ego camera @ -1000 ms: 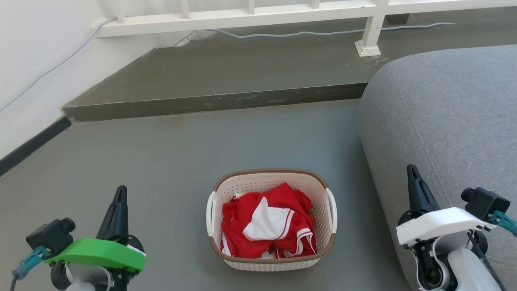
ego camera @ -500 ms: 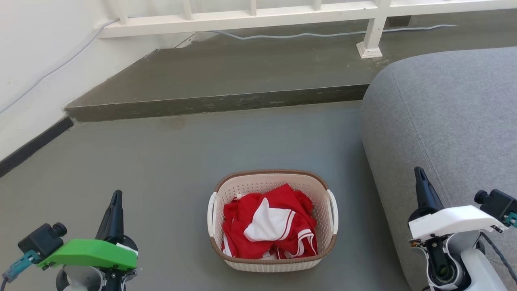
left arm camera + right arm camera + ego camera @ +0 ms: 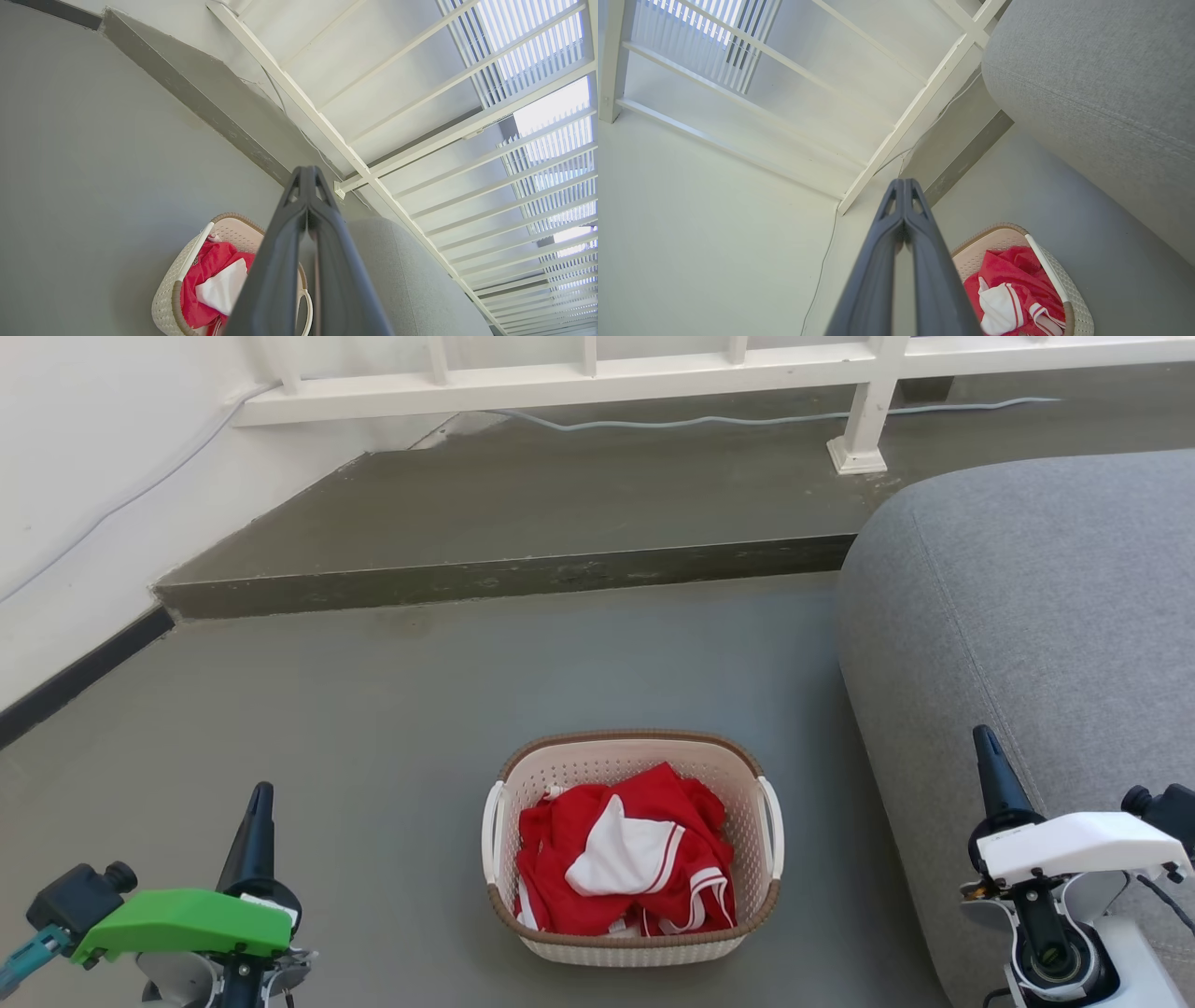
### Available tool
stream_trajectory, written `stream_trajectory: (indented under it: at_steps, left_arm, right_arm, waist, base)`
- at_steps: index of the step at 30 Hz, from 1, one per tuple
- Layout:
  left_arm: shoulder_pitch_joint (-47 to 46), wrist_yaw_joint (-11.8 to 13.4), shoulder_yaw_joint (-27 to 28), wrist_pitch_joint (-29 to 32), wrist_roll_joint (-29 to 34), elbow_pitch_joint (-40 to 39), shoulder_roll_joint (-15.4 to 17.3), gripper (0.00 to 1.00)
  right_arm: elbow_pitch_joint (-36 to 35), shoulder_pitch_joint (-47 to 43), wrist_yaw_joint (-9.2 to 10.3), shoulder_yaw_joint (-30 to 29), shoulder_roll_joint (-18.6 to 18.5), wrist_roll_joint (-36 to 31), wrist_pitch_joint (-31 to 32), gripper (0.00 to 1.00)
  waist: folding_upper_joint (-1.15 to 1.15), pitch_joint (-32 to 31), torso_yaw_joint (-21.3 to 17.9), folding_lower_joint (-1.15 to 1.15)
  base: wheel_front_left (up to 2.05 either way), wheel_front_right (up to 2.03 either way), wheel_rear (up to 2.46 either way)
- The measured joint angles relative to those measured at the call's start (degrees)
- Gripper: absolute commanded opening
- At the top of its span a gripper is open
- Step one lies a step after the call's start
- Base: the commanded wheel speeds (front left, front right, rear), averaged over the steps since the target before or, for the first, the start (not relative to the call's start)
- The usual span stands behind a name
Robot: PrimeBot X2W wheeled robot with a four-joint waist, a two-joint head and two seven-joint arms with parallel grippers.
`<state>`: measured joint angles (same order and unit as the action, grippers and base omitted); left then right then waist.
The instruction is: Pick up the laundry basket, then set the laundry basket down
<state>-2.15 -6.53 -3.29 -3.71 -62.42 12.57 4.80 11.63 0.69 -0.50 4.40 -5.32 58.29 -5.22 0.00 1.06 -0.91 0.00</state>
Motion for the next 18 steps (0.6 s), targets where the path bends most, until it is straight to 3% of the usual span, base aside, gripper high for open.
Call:
stream_trajectory:
  at_steps: [18]
  left_arm:
    - [-0.16,-0.02,2.75,3.36,-11.20,1.45,-0.58,0.00]
  right_arm:
    - [1.51,0.63,-2.08,-3.10,0.14,13.37,3.28,0.00]
  waist:
    - [0.00,-0.34,0.34,0.00]
  base:
    - [0.00,0.00,0.00]
